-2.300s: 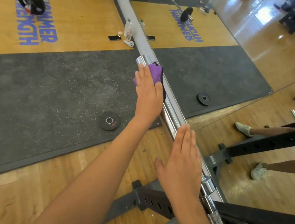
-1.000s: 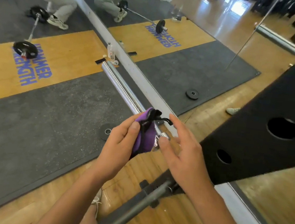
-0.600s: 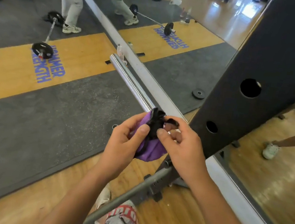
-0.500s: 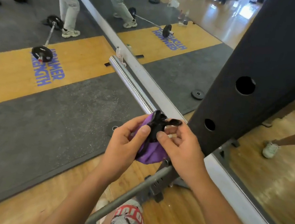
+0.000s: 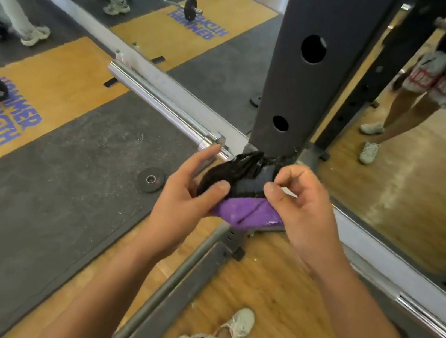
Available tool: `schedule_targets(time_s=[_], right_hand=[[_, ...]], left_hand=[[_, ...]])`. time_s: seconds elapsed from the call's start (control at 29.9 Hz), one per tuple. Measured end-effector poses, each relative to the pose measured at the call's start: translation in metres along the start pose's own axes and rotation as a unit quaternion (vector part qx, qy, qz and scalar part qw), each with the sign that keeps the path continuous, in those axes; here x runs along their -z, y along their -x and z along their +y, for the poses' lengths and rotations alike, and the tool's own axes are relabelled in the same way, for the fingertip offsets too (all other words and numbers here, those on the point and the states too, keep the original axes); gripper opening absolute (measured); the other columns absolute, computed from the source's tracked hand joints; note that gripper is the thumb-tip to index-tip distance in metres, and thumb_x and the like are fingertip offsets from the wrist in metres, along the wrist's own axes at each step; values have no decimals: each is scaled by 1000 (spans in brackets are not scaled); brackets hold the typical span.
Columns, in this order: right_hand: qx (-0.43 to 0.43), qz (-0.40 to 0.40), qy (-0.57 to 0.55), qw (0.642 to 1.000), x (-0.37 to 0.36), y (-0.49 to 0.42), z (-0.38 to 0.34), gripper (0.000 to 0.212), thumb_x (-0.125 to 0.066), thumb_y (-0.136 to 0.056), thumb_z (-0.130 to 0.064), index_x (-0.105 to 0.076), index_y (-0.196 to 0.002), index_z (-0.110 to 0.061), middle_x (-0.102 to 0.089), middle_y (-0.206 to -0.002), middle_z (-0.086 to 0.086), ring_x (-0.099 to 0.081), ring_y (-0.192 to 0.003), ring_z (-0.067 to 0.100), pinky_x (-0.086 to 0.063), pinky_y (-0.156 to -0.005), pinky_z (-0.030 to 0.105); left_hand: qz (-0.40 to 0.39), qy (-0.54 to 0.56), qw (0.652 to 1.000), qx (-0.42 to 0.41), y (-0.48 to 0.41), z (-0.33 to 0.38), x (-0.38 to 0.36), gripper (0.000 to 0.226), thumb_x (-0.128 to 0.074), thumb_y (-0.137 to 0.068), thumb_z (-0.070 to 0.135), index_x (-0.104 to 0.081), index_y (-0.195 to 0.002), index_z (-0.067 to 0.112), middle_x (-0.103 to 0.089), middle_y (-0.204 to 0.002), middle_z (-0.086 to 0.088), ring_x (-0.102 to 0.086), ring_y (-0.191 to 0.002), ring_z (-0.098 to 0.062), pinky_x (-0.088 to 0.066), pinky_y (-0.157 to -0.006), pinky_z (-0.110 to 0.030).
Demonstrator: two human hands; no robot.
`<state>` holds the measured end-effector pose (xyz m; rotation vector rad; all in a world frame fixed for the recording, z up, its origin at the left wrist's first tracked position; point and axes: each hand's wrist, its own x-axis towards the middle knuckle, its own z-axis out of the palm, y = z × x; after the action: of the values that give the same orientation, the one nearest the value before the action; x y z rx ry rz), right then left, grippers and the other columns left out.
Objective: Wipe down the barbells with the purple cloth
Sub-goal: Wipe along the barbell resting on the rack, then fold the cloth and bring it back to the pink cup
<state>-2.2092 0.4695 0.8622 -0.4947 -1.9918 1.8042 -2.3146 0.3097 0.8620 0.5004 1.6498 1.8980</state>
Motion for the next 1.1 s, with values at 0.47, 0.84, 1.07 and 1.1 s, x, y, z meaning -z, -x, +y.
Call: schedule_targets(time_s=[0.47,0.84,1.07,1.1], right_hand=[[-73,144,16,987,39,140,-7,55,-79,-80,-14,-61,-129,-32,-74,-111,-7,-70,-97,18,-58,-86,38],[9,272,308,912,90,210,-18,5,-65,-96,-36,-69,-95,-34,-53,-110,-19,-55,-107,4,-46,-84,22],[-129,271,171,938,112,227,1,36,-75,-88,-33,-64,-123,-30,-69,-102,-12,-66,-89,5,-49,-76,21],[-108,297,157,936,115,230,1,30,-77,-88,-26,-68,-116,-32,-71,-96,-9,-66,-85,6,-49,-75,21]], left_hand=[[-206,-22,978,32,47,-16,-61,89,-83,-77,3,-39,-150,28,-69,-126,3,-66,-118,-19,-56,-95,-36],[-338,-217,915,-29,72,-18,-109,65,-85,-75,2,-60,-127,31,-73,-108,8,-71,-94,-3,-53,-83,-16],[-363,-178,914,-25,93,-21,-147,84,-80,-77,-8,-46,-144,31,-70,-122,11,-70,-103,-3,-55,-77,-15],[-368,-178,912,-25,97,-21,-153,87,-80,-77,-7,-43,-147,30,-70,-121,16,-69,-103,-2,-55,-77,-15]])
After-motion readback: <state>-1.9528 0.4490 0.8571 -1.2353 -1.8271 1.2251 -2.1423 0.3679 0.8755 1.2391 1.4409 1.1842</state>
